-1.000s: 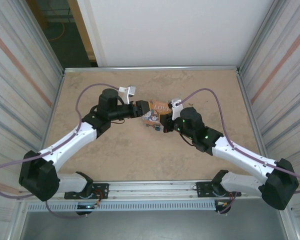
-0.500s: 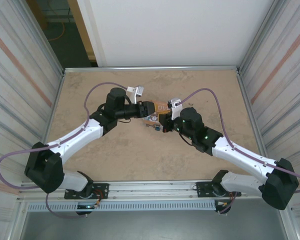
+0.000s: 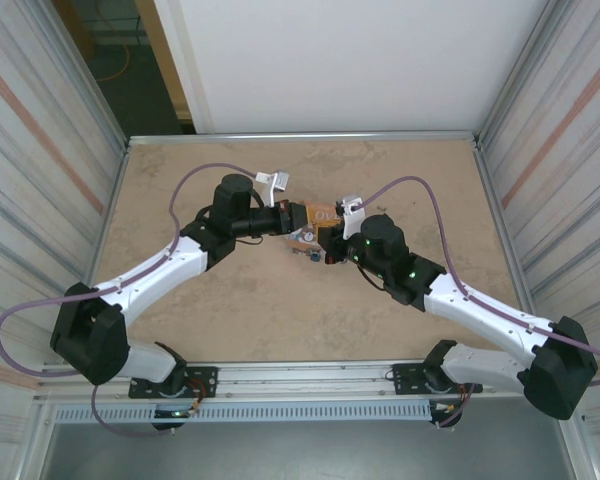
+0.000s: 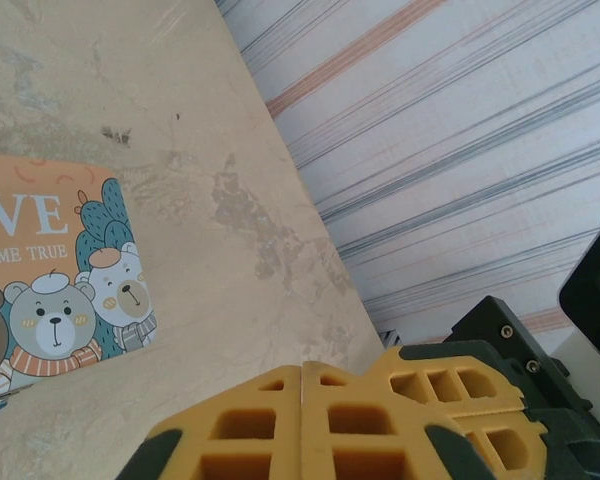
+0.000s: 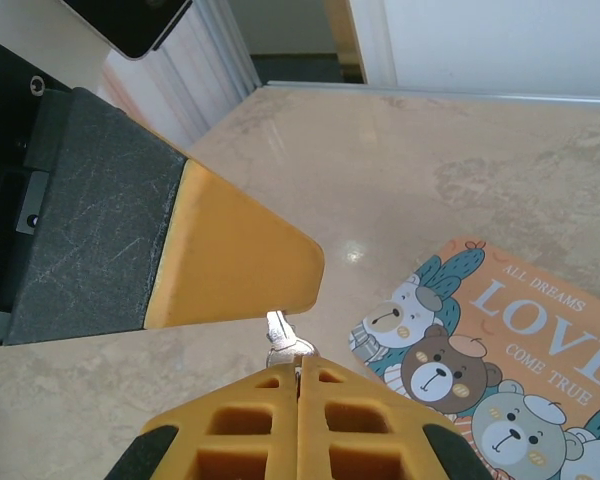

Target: Unlock the padlock with the key

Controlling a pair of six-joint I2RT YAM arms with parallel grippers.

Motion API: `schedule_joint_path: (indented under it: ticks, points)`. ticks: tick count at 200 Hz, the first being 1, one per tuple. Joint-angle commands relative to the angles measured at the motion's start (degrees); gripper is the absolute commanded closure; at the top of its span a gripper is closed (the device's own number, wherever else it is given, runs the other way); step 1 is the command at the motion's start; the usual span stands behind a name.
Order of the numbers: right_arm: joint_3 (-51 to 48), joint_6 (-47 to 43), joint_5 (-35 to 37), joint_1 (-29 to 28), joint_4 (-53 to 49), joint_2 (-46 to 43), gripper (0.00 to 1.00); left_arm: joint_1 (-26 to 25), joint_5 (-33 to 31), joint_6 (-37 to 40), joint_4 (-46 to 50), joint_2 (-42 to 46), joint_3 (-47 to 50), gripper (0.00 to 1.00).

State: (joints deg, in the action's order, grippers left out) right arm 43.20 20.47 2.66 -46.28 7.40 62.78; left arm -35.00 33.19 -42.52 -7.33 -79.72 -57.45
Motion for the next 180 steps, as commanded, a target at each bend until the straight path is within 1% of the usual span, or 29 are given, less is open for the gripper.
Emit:
schedule_joint_path:
  ticks: [1,16,27,33,42,49,69,87,91,112,127,147,162,176,180]
  points:
    - [1.53,-0.53,0.95,-0.41,-0.40,-0.35,1.00,-0.22,0.34,1.16,-0.79,0.64,-1.62,1.00]
    - [1.93,-0.45,0.12,0.03,-1.68,-0.72,0.94,-0.24,-0.36,2.05,-0.33,1.44,-1.53,1.00]
    - [2.14,-0.37,-1.47,0.84,-2.54,-1.19,0.87,-0.16,-0.72,2.83,-0.23,2.16,-1.35,1.00]
    - [2.22,-0.19,-2.31,1.37,-2.94,-1.50,0.83,-0.15,-0.96,3.20,-0.23,2.60,-1.18,1.00]
    - [2.11,0.30,-3.75,2.32,-3.30,-2.15,0.72,0.02,-1.14,3.79,-0.27,3.22,-0.96,1.00]
    - [1.87,0.67,-5.17,3.20,-3.35,-2.76,0.66,0.17,-1.09,4.07,-0.24,3.65,-0.83,1.00]
    - [0.65,2.75,-11.37,6.56,-1.96,-4.86,0.56,0.60,-0.93,5.09,-0.45,5.11,-0.39,1.00]
    - [-1.25,5.70,-17.54,10.15,1.24,-5.85,0.45,0.84,-0.46,6.08,-0.71,6.29,-0.05,1.00]
    - [-1.66,6.55,-19.07,10.97,2.15,-7.51,0.43,0.82,-0.37,6.32,-0.73,6.53,-0.03,1.00]
    - [-3.19,9.68,-25.00,13.95,5.82,-8.60,0.34,0.90,0.18,7.44,-0.77,7.76,0.08,1.00]
    - [-3.21,9.94,-26.64,14.20,6.30,-8.73,0.29,0.89,0.38,7.89,-0.68,8.38,0.15,1.00]
    - [-2.88,10.83,-28.83,14.12,7.62,-8.04,0.27,0.90,0.48,8.12,-0.75,8.97,0.32,1.00]
    - [-2.44,11.73,-30.05,14.00,8.57,-6.95,0.27,0.95,0.56,7.89,-1.01,9.19,0.49,1.00]
    - [-1.73,12.02,-31.25,13.73,8.86,-6.45,0.30,0.87,0.91,7.64,-1.41,9.23,0.59,1.00]
    - [-1.59,12.05,-31.45,13.60,8.94,-4.88,0.31,0.89,0.98,7.61,-1.45,9.23,0.66,1.00]
